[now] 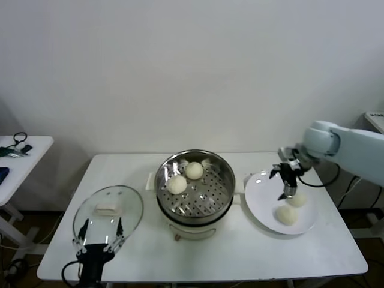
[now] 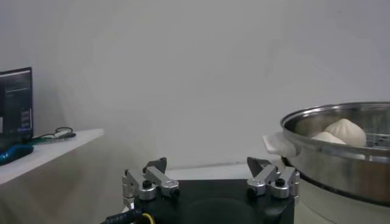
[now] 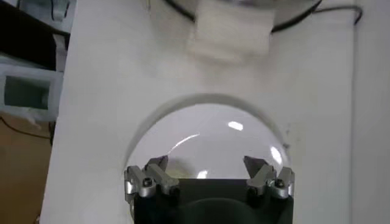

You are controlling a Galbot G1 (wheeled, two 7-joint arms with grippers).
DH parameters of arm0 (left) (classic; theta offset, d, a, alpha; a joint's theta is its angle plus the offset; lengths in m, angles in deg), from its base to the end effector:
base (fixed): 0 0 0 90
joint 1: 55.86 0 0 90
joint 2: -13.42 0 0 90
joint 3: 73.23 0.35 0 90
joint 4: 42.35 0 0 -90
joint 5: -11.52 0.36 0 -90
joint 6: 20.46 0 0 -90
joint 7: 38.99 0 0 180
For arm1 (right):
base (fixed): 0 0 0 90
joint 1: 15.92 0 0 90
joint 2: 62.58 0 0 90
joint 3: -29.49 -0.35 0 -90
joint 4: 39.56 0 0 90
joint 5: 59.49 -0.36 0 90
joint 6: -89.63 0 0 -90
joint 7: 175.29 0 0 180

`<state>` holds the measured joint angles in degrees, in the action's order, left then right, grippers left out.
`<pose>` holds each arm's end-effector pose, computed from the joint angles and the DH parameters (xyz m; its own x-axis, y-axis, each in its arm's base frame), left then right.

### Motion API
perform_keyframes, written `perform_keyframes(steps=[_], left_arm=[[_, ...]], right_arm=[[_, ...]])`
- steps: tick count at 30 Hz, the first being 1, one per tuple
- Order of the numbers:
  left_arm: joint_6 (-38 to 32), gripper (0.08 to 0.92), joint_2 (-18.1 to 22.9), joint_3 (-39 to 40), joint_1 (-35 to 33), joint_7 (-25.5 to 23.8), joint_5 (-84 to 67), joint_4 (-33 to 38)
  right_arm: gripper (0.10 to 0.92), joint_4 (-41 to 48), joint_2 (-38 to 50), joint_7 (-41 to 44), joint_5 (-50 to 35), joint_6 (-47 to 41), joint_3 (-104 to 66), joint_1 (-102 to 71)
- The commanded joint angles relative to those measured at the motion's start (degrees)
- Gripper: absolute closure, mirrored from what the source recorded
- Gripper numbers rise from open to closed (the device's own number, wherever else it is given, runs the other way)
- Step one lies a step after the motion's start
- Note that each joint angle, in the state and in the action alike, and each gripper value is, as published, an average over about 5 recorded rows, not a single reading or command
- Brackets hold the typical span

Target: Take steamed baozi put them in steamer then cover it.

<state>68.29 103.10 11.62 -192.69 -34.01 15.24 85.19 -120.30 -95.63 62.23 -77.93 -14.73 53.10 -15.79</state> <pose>0.0993 0.0264 -0.2966 -0.9806 -0.1508 0.1254 -0.1323 0.9806 0.1445 0.4957 -0.1644 -0.1412 -0.1012 -0.1299 0.9863 -0.9925 -0.0553 -0.1091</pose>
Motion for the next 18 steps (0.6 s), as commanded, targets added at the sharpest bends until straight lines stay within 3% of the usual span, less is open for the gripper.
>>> perform_keyframes(steps=[1,18], left_arm=[[-0.2,0.177,0.0,0.2,-0.3,0.0,0.5,0.0],[-1.1,0.177,0.9,0.9,-0.5,0.3,1.6,0.0]], right_arm=[[0.203,1.3,6.2,0.1,9.9,1.0,-12.1,-17.8],[0.203,5.1,3.2,-2.9,12.8,0.2,-20.4,-25.7]])
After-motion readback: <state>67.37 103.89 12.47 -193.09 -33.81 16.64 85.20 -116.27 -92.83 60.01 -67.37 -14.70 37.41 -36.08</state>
